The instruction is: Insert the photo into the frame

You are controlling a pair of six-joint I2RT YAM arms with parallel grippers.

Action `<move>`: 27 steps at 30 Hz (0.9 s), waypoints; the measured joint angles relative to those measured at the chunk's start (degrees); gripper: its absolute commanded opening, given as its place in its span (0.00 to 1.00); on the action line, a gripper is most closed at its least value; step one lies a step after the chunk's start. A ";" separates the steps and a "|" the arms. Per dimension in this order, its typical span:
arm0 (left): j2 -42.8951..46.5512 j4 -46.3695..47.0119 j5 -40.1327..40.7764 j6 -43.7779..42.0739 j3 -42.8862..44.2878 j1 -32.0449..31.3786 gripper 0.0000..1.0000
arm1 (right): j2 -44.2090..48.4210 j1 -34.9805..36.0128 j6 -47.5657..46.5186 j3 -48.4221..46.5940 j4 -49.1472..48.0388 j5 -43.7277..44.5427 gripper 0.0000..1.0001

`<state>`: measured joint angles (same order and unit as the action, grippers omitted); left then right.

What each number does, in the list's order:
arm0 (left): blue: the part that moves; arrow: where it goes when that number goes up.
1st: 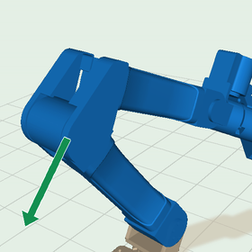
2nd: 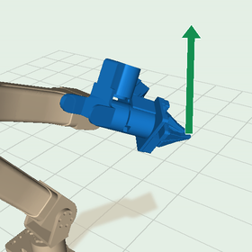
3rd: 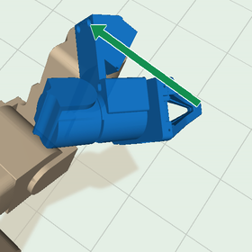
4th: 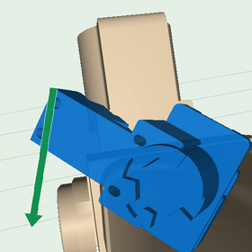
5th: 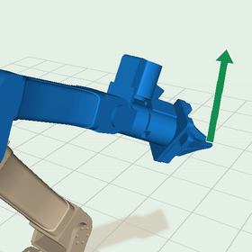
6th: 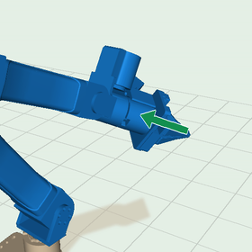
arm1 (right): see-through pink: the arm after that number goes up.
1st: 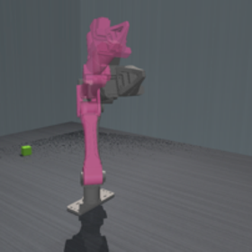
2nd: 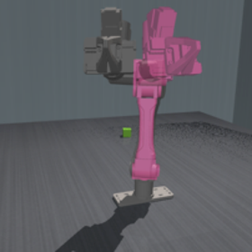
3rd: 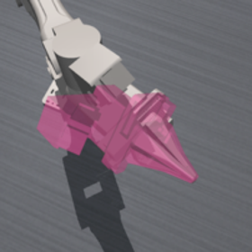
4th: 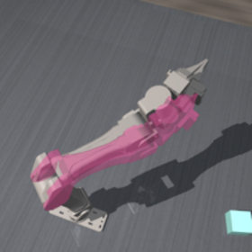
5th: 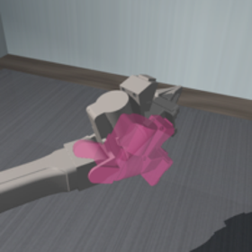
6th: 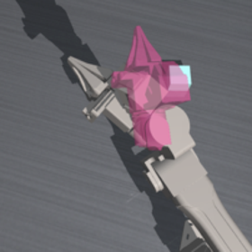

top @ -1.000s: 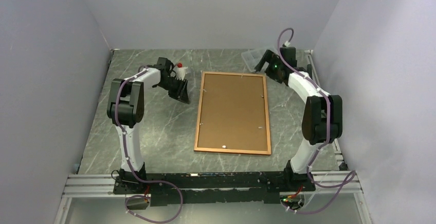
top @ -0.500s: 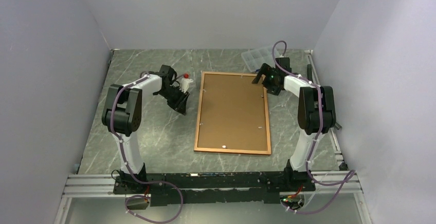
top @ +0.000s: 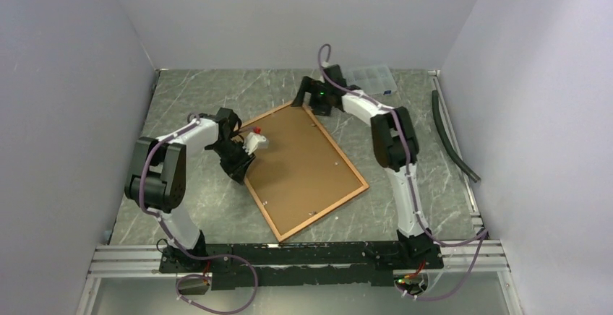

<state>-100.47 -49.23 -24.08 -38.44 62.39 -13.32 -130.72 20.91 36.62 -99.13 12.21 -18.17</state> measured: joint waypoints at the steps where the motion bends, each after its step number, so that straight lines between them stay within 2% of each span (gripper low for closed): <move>1: 0.87 -0.79 0.07 -0.37 -0.57 0.00 0.33 | -2.78 1.29 0.20 -4.55 0.74 -0.96 1.00; 5: 2.99 -6.27 0.46 -2.14 -0.50 0.59 0.39 | -12.00 5.22 0.02 -21.66 5.33 -2.01 1.00; 10: 3.08 -14.53 -1.97 -5.46 6.60 2.03 0.45 | -10.49 5.81 -1.09 -22.84 8.24 -0.57 1.00; 13: 2.62 -20.41 -5.66 -7.58 15.43 5.01 0.45 | -2.56 3.39 -1.92 -13.60 8.83 1.75 1.00; 16: 1.07 -20.85 -6.97 -6.73 21.55 9.75 0.42 | 10.27 0.35 -2.10 0.42 8.96 4.20 1.00; 19: -3.58 -15.98 -5.75 -1.42 29.27 14.99 0.39 | 25.20 -1.68 -1.42 14.75 8.46 5.05 1.00; 23: -15.19 -6.27 -1.25 7.56 40.13 20.06 0.37 | 43.87 0.57 1.01 32.30 7.76 2.38 1.00; 27: -25.49 0.15 1.57 14.03 45.48 22.21 0.38 | 53.96 3.04 3.54 44.52 9.92 -2.08 1.00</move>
<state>-125.95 -49.08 -22.50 -24.40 107.87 8.88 -76.75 23.94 40.16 -54.61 22.13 -20.25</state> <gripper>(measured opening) 0.378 0.994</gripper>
